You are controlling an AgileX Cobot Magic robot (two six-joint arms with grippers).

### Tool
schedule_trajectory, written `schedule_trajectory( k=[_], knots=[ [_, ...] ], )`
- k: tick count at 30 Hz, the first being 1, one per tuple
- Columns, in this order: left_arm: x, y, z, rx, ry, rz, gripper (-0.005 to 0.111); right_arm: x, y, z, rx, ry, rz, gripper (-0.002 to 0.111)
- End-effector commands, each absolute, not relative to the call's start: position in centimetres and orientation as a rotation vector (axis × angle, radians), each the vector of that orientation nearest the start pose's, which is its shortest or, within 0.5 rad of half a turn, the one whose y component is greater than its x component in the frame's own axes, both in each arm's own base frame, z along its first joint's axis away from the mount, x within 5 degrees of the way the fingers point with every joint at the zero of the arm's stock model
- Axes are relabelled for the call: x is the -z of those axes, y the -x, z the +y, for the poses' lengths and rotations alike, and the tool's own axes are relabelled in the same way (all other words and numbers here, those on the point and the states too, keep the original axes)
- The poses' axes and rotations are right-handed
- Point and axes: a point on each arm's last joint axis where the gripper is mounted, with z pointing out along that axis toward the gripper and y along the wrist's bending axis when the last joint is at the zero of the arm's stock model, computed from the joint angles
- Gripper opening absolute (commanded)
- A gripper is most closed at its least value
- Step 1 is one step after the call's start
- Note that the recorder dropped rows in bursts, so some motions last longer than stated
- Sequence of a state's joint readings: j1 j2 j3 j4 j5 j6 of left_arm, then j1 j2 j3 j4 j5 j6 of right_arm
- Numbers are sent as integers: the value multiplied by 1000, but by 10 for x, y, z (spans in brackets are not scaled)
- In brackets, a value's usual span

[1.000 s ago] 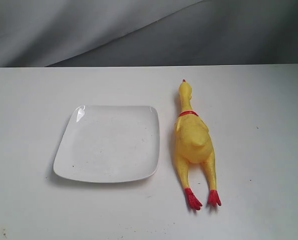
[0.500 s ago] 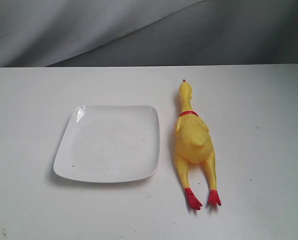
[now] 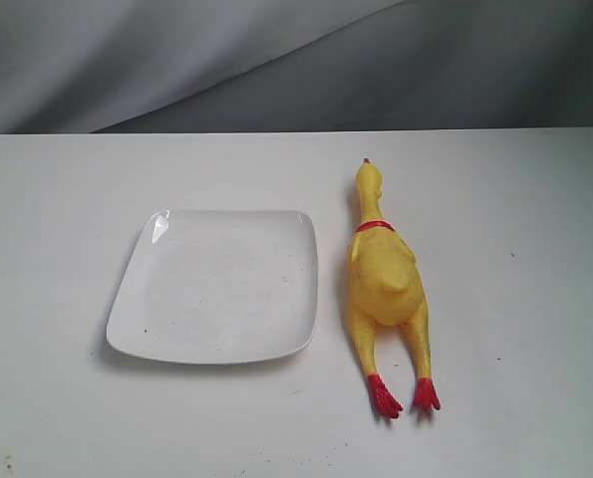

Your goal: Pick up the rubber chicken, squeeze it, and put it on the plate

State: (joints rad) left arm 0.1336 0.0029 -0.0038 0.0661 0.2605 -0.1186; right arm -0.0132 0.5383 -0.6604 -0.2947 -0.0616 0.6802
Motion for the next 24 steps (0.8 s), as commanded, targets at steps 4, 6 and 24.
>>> schedule_trajectory(
  k=[4, 6, 24],
  knots=[
    [-190, -54, 9, -67, 184, 1733, 50, -385, -178, -7, -148, -265, 1635, 0],
    [-190, -54, 9, -67, 184, 1733, 50, -372, -199, -8, -116, -258, 1726, 0],
    [-190, -54, 9, -69, 182, 1733, 50, -268, -318, 74, -49, 404, 2526, 0]
  ],
)
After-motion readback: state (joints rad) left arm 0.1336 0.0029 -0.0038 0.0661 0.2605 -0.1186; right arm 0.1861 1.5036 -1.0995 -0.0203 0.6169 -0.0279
